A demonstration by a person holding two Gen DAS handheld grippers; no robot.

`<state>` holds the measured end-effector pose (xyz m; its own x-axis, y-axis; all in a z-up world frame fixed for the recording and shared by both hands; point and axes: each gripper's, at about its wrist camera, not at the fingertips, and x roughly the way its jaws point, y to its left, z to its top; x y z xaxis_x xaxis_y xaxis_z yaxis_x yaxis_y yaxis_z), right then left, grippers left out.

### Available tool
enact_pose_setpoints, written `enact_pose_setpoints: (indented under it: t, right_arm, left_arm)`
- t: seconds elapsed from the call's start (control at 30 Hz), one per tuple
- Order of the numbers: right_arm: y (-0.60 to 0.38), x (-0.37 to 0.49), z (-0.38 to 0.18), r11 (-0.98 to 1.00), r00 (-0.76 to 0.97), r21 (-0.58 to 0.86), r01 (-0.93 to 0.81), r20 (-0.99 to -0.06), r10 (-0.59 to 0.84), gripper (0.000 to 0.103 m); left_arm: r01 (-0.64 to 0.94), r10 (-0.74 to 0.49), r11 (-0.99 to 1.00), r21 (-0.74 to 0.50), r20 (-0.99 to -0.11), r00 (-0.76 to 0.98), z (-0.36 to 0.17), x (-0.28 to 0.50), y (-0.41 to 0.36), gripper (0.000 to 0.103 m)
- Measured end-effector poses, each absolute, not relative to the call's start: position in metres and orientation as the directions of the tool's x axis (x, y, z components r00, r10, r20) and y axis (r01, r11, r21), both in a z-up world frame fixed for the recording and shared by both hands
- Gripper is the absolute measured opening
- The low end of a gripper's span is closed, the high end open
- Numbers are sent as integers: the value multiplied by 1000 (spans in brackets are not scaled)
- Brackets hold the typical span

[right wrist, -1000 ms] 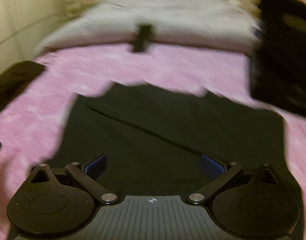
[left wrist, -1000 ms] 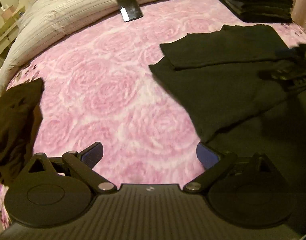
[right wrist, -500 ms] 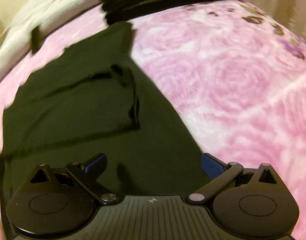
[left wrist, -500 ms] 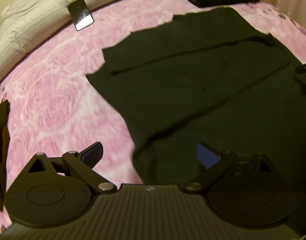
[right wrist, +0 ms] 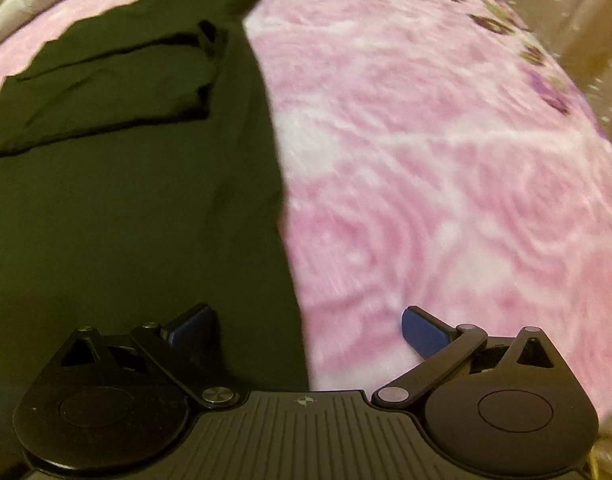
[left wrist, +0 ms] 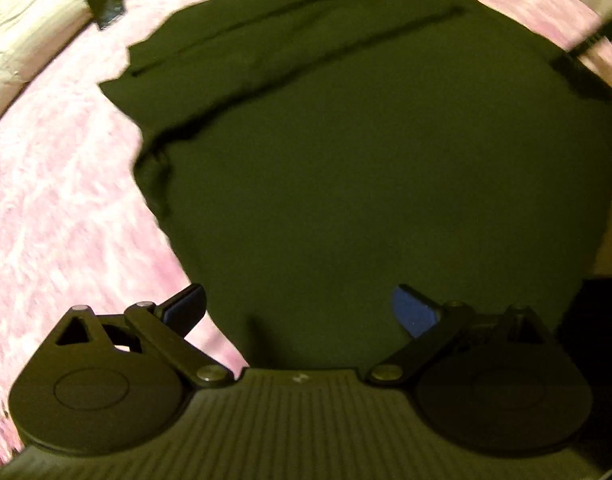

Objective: Fold clothes

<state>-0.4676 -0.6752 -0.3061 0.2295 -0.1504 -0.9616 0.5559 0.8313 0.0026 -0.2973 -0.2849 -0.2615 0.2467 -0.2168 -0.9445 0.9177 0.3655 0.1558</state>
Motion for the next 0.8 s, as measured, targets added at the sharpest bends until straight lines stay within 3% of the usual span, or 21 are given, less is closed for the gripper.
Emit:
enact_pose_setpoints:
  t: [0.1,0.27,0.43,0.5,0.57,0.67,0.73,0.77,0.8]
  right_arm:
    - [-654,-476,-296,848,230,-51,528,-952,-200,103]
    - [-609,-477,-284,937,301,-71,343,-936,-181,103]
    - [-584,-481,-284,973,325,-42,228,-938,-117,103]
    - [-581,-481,-286,979,335,-26,200,-938,-93,103]
    - [-579,-483,-288,985,345,-15,171,-936,-74,103]
    - [-579,-493,-284,992,364,-16,128,-929,-62,103]
    - [-580,-500,-284,994,373,-22,104,-926,-60,103]
    - [-580,-503,-283,995,379,-25,93,-924,-59,103]
    - [-578,-507,-281,997,391,-35,69,-918,-60,103]
  left_arm:
    - [942,-228,299,154,-947,227,-267,-327,-264,96]
    - [972,-271,107,210,-934,231,-272,-379,-233,92]
    - [955,-298,-47,293,-917,266,-288,-421,-218,79]
    - [937,-289,-61,343,-905,313,-297,-431,-220,66]
    - [914,-279,-74,398,-889,364,-307,-436,-224,65]
    - [884,-279,-151,442,-877,391,-317,-439,-226,70]
    - [876,-273,-195,442,-882,384,-315,-439,-226,56]
    - [877,-260,-196,438,-886,384,-313,-437,-225,31]
    - [879,-248,-197,435,-889,385,-312,-435,-225,27]
